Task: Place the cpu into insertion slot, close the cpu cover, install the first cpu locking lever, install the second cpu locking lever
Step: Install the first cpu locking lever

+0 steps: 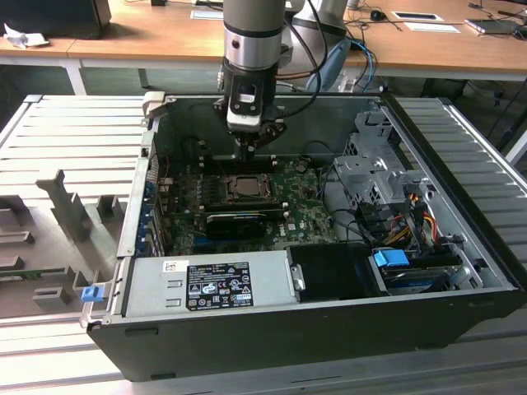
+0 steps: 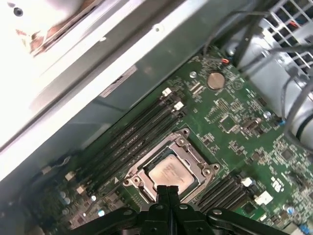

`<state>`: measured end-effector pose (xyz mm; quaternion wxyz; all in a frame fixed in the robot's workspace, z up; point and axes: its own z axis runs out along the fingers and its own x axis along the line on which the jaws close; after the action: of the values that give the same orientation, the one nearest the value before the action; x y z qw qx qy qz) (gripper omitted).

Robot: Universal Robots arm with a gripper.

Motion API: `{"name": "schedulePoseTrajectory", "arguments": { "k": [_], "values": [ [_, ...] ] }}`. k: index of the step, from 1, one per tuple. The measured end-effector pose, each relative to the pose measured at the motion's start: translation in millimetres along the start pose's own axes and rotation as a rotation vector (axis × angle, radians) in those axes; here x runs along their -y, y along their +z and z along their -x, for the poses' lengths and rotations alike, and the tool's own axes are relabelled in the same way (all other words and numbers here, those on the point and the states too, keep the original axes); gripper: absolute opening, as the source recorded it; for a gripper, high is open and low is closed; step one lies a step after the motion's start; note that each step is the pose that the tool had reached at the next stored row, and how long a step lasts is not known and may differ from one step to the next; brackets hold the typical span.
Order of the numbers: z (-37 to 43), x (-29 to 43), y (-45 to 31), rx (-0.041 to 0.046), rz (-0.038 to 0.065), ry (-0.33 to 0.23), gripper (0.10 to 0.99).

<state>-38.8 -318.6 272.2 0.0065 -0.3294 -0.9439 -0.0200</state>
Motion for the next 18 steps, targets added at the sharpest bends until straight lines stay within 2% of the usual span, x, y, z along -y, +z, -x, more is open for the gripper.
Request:
{"name": "schedulePoseTrajectory", "arguments": {
  "k": [11, 18],
  "values": [
    [0.0, 0.0, 0.0, -0.0074, -0.006, -0.221, 0.106],
    [0.0, 0.0, 0.1, -0.0110, -0.008, -0.327, 0.106]
  ]
}}
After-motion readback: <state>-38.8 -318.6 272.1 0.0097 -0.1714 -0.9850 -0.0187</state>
